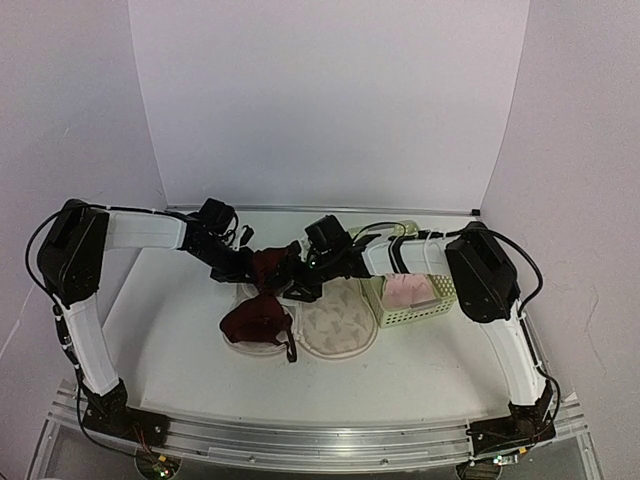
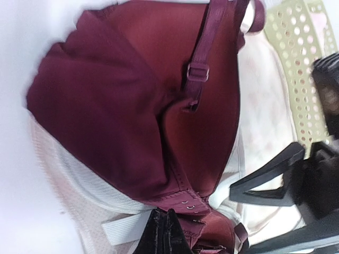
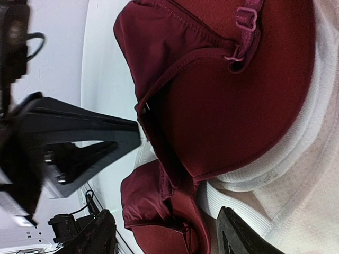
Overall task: Unzip the laundry bag and remove the bra
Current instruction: Pick up the bra from the laundry bag.
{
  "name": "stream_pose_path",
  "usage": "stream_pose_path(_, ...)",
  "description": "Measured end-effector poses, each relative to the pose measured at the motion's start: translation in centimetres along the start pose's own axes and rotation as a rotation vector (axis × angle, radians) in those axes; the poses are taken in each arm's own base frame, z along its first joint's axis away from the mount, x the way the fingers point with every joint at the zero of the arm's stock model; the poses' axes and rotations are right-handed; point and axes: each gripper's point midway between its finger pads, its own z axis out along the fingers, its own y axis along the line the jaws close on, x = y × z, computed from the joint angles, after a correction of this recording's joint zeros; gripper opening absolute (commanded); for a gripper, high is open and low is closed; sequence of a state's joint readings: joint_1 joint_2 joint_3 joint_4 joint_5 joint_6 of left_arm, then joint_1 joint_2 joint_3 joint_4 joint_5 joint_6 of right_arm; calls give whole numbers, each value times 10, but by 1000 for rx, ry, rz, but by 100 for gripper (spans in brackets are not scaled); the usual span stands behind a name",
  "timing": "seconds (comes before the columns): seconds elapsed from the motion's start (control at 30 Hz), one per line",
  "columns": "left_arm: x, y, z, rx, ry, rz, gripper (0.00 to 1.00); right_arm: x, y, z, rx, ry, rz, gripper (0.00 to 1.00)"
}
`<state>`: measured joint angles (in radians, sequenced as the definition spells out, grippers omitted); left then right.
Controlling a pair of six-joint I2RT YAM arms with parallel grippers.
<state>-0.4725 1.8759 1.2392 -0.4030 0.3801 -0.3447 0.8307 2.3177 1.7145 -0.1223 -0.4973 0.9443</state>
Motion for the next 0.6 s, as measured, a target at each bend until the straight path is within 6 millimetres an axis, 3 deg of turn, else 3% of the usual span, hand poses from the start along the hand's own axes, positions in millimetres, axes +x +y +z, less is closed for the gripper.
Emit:
stream_pose_path(0.3, -15, 27, -30, -130, -72, -28, 0, 0, 6, 19, -24, 15, 4, 63)
stream_pose_path(0.6, 3, 51, -25, -178, -26, -63, 0, 0, -3, 33, -22, 19, 19, 61)
